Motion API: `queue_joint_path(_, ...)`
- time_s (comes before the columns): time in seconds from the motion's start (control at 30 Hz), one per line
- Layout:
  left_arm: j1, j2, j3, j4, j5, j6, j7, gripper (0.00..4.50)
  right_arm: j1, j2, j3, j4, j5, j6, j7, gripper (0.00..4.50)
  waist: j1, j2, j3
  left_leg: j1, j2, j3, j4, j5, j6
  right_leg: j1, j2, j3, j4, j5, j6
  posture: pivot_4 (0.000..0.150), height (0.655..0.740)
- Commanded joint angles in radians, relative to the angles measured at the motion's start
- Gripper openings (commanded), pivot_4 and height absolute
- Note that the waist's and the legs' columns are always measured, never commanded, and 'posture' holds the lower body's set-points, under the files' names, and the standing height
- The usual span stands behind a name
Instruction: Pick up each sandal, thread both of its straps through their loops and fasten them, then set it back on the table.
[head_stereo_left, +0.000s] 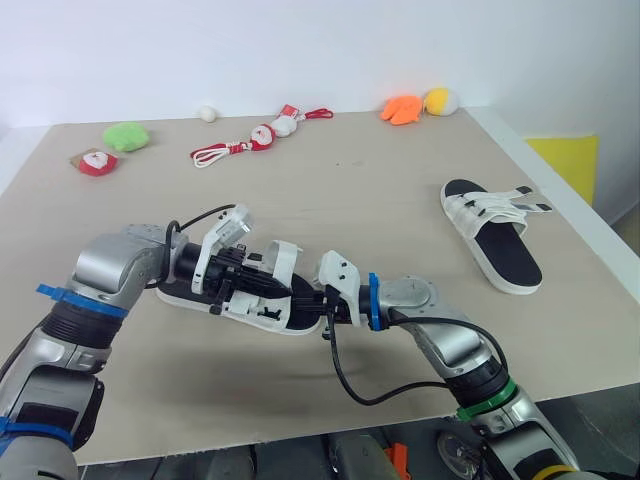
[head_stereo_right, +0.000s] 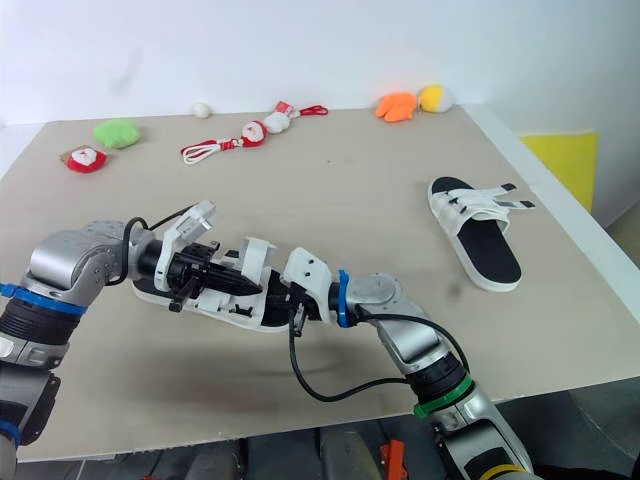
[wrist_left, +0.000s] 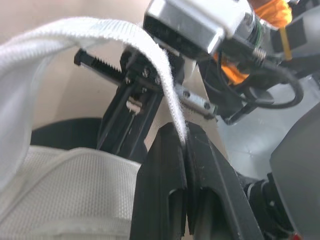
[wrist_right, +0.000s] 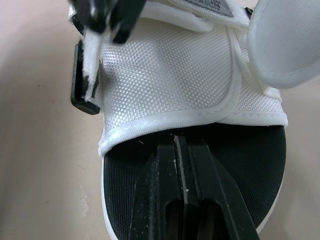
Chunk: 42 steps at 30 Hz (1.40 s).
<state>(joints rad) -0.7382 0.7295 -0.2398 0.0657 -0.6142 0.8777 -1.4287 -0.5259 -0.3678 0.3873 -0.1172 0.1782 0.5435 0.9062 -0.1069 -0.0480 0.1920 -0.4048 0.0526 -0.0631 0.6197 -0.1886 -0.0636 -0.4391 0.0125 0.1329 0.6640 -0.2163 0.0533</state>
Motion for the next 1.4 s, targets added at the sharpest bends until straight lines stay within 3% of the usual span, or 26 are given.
queue_joint_path(0.03, 0.020, 0.008, -0.002, -0.018, 0.024, -0.022, -0.004, 0.02, 0.009, -0.001, 0.015, 0.024, -0.017, 0.020, -0.013, 0.00, 0.000, 0.000, 0.000, 0.000, 0.000, 0.000, 0.000, 0.000, 0.000, 0.000, 0.000, 0.000, 0.000, 0.000, 0.000, 0.150, 0.7400)
queue_joint_path(0.87, 0.085, -0.010, 0.036, -0.008, 0.102, -0.218, 0.008, 0.02, -0.005, -0.005, 0.014, 0.036, -0.017, 0.013, 0.000, 0.00, 0.000, 0.001, 0.000, 0.001, 0.000, 0.000, 0.000, 0.000, 0.000, 0.001, 0.000, 0.000, 0.000, 0.000, 0.000, 0.150, 0.7400)
queue_joint_path(1.4, 0.144, 0.068, -0.011, -0.100, 0.147, -0.232, -0.030, 0.02, -0.004, -0.008, 0.013, 0.037, -0.014, 0.013, 0.002, 0.00, 0.000, 0.001, 0.000, 0.001, 0.000, 0.000, 0.000, 0.000, 0.000, 0.001, 0.000, 0.000, 0.000, 0.000, 0.000, 0.150, 0.7400)
